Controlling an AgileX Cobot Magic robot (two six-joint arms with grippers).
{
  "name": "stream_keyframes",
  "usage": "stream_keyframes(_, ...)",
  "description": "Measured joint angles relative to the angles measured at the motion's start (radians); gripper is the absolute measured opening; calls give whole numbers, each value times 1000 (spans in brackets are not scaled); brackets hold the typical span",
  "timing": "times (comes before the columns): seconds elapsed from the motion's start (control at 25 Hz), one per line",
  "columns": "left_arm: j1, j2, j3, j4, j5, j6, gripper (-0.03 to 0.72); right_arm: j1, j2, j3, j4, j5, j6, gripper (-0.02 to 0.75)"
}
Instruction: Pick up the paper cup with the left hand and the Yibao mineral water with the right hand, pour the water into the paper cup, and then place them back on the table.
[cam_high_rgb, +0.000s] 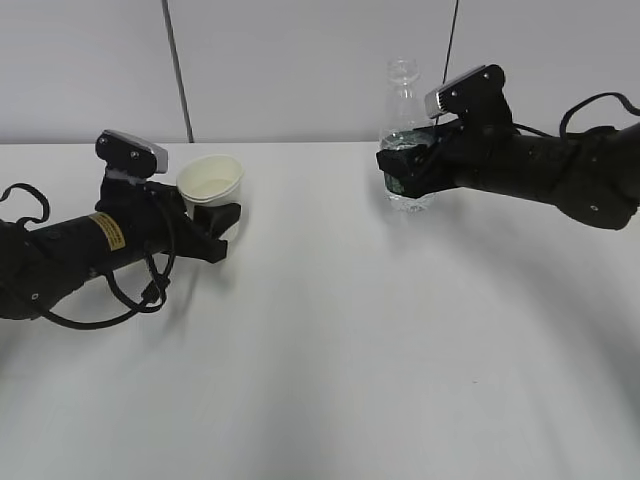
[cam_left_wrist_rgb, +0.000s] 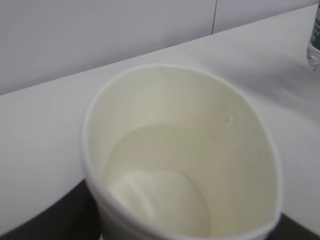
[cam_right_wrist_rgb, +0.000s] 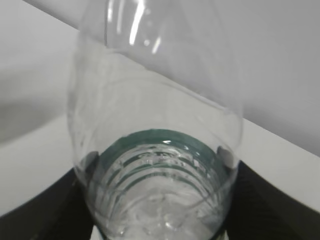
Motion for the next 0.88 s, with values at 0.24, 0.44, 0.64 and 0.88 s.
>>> stream_keyframes(0.24, 6, 0, 0, -58, 1, 23, 397, 0, 30, 0, 78, -41, 15, 501)
stream_keyframes(0.44, 6, 0, 0, -116, 1, 54, 397, 0, 66, 0, 94, -53, 22, 501)
stream_keyframes(0.64, 6, 0, 0, -160, 1, 67, 397, 0, 81, 0, 115, -71, 22, 501)
stream_keyframes(0.88, 6, 0, 0, -219, 1, 70, 397, 0, 131, 0, 164, -147, 24, 501)
